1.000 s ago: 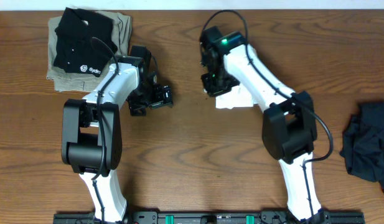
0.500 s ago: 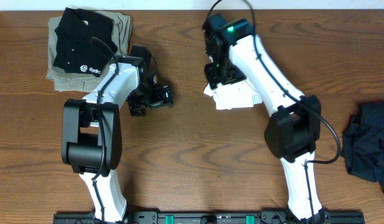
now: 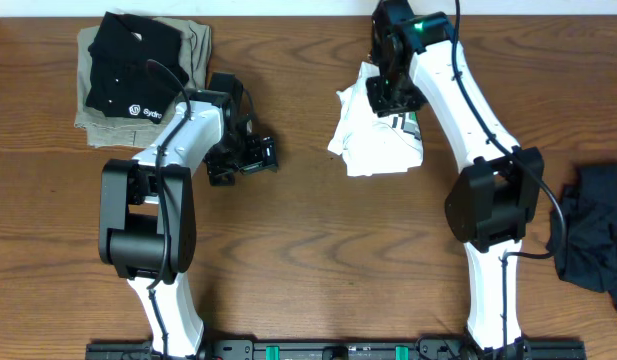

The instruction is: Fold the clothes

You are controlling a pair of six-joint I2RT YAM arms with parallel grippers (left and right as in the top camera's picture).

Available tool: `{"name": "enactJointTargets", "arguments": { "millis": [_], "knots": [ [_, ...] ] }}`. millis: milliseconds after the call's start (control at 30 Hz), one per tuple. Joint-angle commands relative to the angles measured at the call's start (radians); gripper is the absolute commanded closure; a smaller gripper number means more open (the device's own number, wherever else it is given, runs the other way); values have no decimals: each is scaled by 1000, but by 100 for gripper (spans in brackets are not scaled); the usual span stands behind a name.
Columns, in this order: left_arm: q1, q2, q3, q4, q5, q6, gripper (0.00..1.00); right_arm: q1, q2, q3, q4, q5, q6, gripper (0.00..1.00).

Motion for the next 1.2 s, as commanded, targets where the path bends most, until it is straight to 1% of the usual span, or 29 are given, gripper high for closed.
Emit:
{"name": "enactJointTargets", "arguments": {
  "millis": [0, 33, 100, 333, 433, 533, 633, 733, 800, 900, 1033, 1067, 1100, 1133, 1167],
  "knots": [
    [4, -20, -6, -1, 6, 2, 3, 8, -13, -25, 27, -22, 3, 87],
    [4, -20, -6, -1, 6, 2, 3, 8, -13, -43, 39, -22, 10, 94],
    [4, -20, -6, 0, 6, 2, 3, 8, -13, -74, 51, -22, 10, 99],
    [4, -20, -6, 0, 6, 2, 3, 13, -13, -207, 105, -27, 20, 99],
    [4, -20, -6, 0, 6, 2, 3, 22, -13, -246, 102, -56, 19, 99],
    [4, -20, -6, 0, 6, 2, 3, 30, -13, -253, 38, -86, 19, 99],
    [4, -20, -6, 1, 6, 2, 3, 31, -13, -243, -75, -113, 19, 99],
    [4, -20, -6, 0, 6, 2, 3, 31, -18, -232, -148, -120, 21, 99],
    [4, -20, -6, 0, 6, 2, 3, 31, -30, -224, -158, -120, 50, 99],
    [4, -20, -6, 0, 6, 2, 3, 31, -73, -220, -93, -119, 100, 99],
    [4, -20, -6, 0, 6, 2, 3, 34, -136, -220, 60, -137, 131, 99],
    [4, -20, -6, 0, 6, 2, 3, 39, -142, -220, 103, -152, 98, 93],
    [4, -20, -6, 0, 6, 2, 3, 43, -142, -220, 126, -160, 60, 82],
    [4, -20, -6, 0, 6, 2, 3, 48, -140, -220, 138, -161, 27, 74],
    [4, -20, -6, 0, 6, 2, 3, 56, -130, -222, 140, -161, 1, 71]
  ]
}}
